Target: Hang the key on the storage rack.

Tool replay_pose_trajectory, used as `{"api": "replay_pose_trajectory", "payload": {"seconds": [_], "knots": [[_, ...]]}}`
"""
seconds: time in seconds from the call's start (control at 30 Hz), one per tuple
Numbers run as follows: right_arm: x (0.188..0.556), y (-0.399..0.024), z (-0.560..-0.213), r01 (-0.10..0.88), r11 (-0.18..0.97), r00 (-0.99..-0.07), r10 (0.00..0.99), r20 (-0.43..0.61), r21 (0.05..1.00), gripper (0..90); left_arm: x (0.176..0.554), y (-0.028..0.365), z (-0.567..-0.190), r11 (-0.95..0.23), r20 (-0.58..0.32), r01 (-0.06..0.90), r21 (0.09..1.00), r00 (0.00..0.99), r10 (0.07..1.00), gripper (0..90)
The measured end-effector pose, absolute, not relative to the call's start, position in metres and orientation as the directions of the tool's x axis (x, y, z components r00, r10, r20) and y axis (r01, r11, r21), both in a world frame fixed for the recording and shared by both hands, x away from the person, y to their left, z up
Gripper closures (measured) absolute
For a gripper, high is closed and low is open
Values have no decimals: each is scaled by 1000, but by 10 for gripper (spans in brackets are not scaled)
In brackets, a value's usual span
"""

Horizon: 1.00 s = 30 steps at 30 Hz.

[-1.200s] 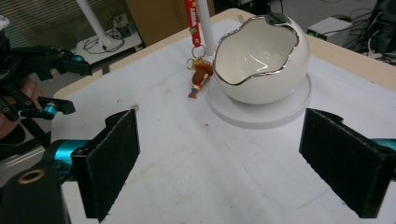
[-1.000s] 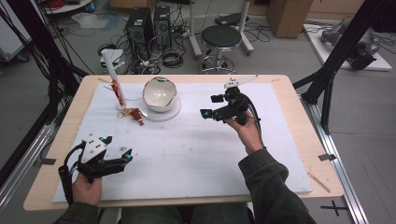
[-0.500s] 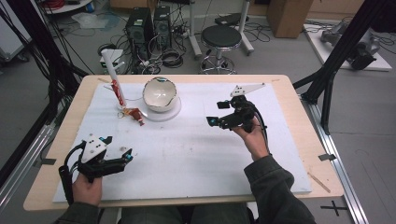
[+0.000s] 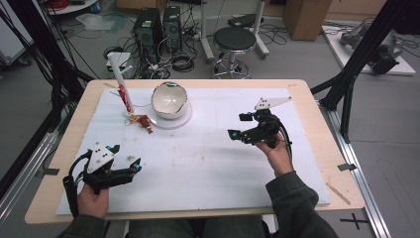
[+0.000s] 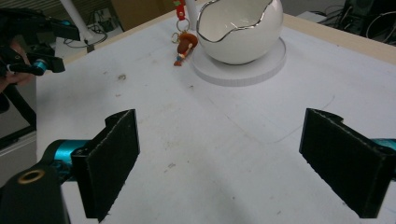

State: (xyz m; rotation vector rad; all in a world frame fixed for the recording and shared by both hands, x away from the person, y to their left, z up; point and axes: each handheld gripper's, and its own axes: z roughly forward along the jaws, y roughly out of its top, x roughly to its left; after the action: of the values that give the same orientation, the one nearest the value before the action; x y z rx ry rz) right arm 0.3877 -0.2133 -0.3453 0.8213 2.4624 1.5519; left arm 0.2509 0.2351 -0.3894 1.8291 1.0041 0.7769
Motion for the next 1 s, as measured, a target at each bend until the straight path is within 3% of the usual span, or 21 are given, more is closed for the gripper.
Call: {"api": "replay_pose_trajectory", "payload": {"seconds": [1.0], "knots": [[360, -251, -372, 412, 334, -810, 559, 174, 847, 111, 250, 234, -390, -280, 100, 322, 904, 478, 873, 199]]}}
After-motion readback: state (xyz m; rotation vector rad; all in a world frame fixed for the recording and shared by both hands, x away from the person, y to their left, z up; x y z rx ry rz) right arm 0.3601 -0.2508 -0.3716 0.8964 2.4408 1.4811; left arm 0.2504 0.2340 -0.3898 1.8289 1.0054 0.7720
